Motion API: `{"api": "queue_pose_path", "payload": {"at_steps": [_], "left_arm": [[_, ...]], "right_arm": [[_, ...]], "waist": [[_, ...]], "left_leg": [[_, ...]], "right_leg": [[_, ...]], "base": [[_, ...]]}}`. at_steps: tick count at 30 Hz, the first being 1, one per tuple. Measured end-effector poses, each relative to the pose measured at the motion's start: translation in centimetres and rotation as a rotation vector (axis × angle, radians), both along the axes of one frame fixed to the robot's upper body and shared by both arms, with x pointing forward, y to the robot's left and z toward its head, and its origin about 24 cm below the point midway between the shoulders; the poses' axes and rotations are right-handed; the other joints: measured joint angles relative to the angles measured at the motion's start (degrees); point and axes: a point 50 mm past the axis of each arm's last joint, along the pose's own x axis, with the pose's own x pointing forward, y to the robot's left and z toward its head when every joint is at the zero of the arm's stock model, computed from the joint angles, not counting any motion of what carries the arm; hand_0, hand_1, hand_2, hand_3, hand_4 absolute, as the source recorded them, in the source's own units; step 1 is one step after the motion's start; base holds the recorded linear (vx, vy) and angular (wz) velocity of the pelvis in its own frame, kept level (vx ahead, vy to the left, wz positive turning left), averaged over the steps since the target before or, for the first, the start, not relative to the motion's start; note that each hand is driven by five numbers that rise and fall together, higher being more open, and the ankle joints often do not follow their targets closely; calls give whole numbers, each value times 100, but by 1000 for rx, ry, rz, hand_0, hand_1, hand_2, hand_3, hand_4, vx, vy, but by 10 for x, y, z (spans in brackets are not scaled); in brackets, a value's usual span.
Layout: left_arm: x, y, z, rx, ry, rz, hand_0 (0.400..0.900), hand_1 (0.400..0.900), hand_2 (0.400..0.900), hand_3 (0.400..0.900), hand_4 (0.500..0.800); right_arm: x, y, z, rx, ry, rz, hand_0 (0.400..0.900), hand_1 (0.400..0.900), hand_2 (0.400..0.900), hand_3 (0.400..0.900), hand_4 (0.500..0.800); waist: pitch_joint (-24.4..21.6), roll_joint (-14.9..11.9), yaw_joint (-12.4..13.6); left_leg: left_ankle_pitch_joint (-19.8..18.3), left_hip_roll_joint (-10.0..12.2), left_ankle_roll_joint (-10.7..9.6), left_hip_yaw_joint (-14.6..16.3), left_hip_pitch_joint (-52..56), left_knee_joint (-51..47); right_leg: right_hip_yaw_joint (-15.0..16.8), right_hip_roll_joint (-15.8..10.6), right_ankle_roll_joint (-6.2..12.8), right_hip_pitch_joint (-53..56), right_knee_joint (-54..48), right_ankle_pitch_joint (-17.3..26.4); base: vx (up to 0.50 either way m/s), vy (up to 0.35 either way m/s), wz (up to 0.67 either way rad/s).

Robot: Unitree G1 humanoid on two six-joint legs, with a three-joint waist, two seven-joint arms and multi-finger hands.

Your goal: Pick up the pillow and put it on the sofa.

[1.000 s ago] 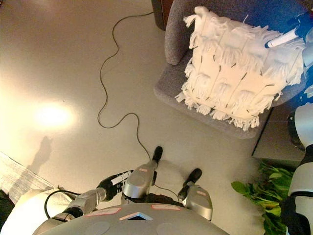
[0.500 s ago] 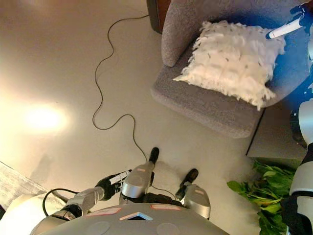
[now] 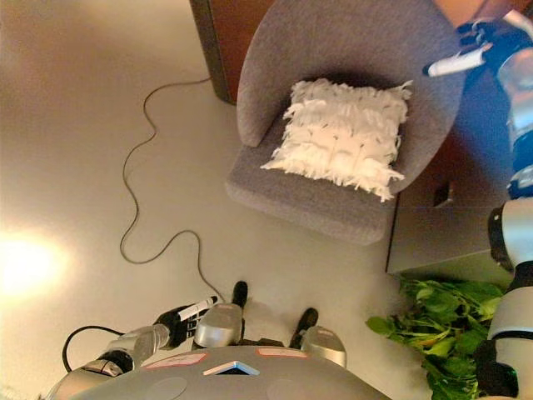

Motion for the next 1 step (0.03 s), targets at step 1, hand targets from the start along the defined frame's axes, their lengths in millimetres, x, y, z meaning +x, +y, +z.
{"api": "queue_pose_path", "payload": {"at_steps": [1], "left_arm": [[0,-1,0,-2,4,1,900,900,900,900,800]], "right_arm": [[-2,6,-19,20,27,28,900,900,900,900,800]], "waist": [[-49,-5,-87]], "left_leg": [[-11,4,6,52,39,-3]], "right_leg": [[56,-4,2,4,11,7]], "base": [[-62,-5,-12]]}}
